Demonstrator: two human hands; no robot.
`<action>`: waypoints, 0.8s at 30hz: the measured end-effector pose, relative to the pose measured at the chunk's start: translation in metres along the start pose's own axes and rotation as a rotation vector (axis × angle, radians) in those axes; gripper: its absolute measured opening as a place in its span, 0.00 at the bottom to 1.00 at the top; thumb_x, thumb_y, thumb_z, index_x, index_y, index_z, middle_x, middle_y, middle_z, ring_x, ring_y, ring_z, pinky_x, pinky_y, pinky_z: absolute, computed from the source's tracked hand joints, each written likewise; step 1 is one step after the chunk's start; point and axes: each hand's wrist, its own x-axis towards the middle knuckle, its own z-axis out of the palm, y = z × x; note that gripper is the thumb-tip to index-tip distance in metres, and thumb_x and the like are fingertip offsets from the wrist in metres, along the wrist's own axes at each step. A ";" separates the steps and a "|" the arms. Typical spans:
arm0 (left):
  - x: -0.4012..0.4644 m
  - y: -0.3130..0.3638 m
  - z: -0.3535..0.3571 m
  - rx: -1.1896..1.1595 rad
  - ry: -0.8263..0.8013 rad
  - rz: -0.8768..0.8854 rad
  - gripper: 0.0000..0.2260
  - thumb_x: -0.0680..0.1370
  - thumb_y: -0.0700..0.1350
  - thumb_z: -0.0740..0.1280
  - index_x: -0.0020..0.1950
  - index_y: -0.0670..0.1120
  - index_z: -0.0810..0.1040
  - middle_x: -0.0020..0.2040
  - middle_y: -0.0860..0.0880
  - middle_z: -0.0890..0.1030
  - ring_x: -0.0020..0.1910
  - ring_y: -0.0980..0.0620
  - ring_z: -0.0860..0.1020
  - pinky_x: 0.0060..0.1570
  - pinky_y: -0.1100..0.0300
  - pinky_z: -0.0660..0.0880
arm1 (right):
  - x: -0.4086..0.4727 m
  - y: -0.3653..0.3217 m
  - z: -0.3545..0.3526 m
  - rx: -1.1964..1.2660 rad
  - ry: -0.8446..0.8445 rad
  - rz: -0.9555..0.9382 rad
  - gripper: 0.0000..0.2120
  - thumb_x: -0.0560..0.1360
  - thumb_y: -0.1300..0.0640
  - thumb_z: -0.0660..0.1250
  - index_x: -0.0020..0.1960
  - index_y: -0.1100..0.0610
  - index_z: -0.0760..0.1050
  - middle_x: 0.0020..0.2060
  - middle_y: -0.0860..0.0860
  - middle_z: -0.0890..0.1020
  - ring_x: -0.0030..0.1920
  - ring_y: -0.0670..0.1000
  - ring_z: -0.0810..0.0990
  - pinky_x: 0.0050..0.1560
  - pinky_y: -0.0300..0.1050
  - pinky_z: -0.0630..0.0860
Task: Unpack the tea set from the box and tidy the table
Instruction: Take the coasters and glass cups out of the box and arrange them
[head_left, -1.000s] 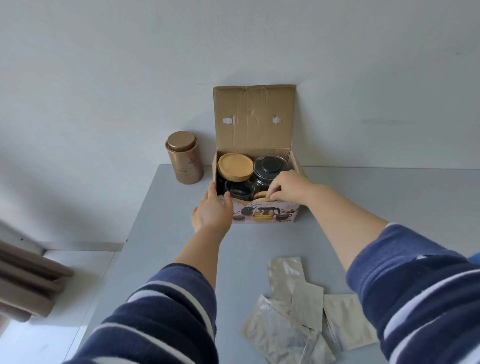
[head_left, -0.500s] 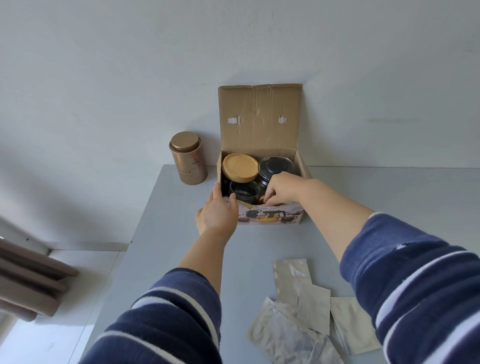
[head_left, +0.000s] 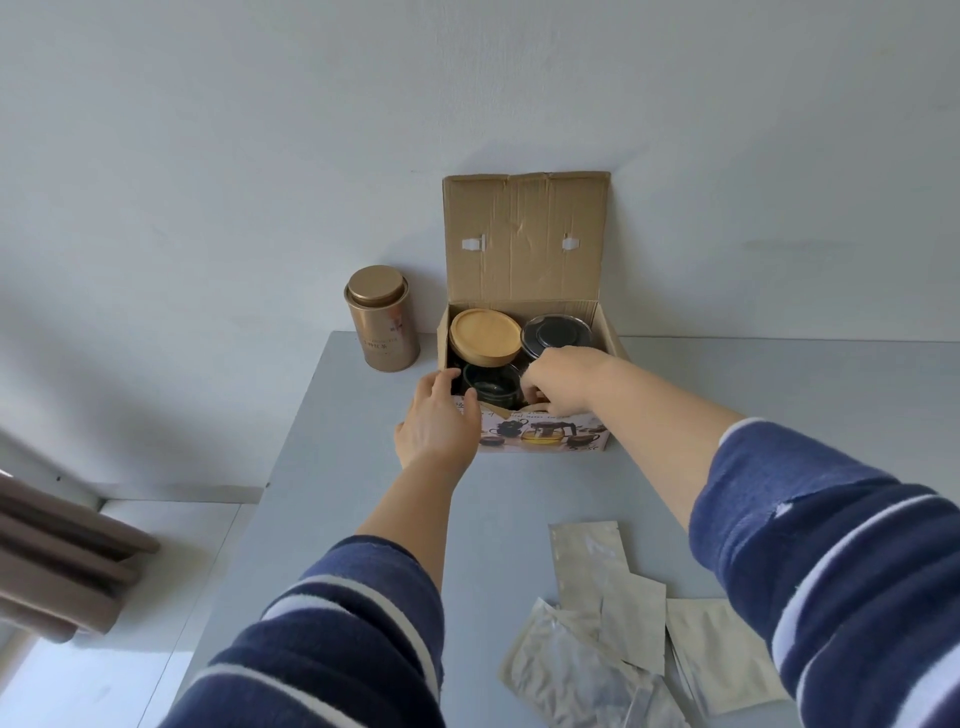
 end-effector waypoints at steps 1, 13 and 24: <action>0.000 0.000 0.001 0.000 -0.006 -0.002 0.19 0.81 0.55 0.56 0.72 0.54 0.67 0.73 0.53 0.66 0.60 0.48 0.77 0.59 0.45 0.75 | -0.002 0.001 0.002 0.015 0.034 -0.008 0.12 0.73 0.67 0.64 0.54 0.56 0.76 0.43 0.53 0.78 0.43 0.55 0.78 0.33 0.42 0.71; 0.026 0.037 -0.022 -0.045 0.159 -0.084 0.12 0.78 0.42 0.59 0.53 0.42 0.81 0.52 0.44 0.79 0.45 0.45 0.77 0.39 0.55 0.73 | -0.012 0.005 0.022 0.151 0.188 0.099 0.10 0.76 0.61 0.65 0.56 0.53 0.73 0.51 0.56 0.81 0.45 0.57 0.78 0.42 0.48 0.74; 0.062 0.077 -0.037 -0.254 -0.173 -0.315 0.13 0.76 0.38 0.63 0.60 0.40 0.74 0.59 0.39 0.79 0.57 0.39 0.79 0.57 0.47 0.78 | -0.019 -0.002 0.020 -0.017 0.271 0.110 0.12 0.76 0.63 0.62 0.58 0.54 0.77 0.51 0.55 0.83 0.50 0.59 0.81 0.42 0.48 0.75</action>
